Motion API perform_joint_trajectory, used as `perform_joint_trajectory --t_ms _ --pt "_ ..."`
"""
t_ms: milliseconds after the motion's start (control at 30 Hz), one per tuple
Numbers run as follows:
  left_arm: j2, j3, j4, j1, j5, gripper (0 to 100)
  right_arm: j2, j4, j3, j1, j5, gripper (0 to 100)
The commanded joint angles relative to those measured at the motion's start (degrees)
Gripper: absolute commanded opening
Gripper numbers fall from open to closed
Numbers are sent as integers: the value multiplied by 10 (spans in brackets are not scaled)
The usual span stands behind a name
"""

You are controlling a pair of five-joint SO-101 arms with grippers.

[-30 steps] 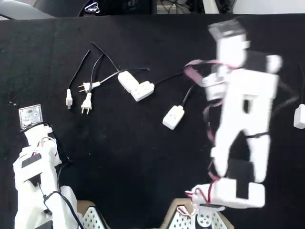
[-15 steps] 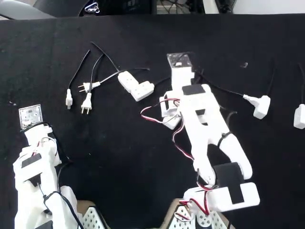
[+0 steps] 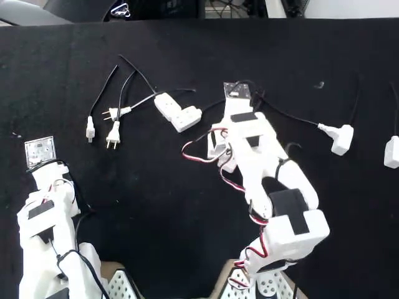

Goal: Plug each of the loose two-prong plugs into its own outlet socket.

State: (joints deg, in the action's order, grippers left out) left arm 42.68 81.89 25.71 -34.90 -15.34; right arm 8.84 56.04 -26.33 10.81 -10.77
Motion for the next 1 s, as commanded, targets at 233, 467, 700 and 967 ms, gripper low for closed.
perform_joint_trajectory --t_ms 233,467,700,967 --pt "7 -3 -10 -4 4 30 -63 64 51 5 69 11" --pt "7 -3 -10 -4 4 30 -287 167 -32 52 210 11" --pt "7 -3 -10 -4 4 30 -521 278 -137 149 373 11" --pt "7 -3 -10 -4 4 30 -540 194 -247 312 322 11"
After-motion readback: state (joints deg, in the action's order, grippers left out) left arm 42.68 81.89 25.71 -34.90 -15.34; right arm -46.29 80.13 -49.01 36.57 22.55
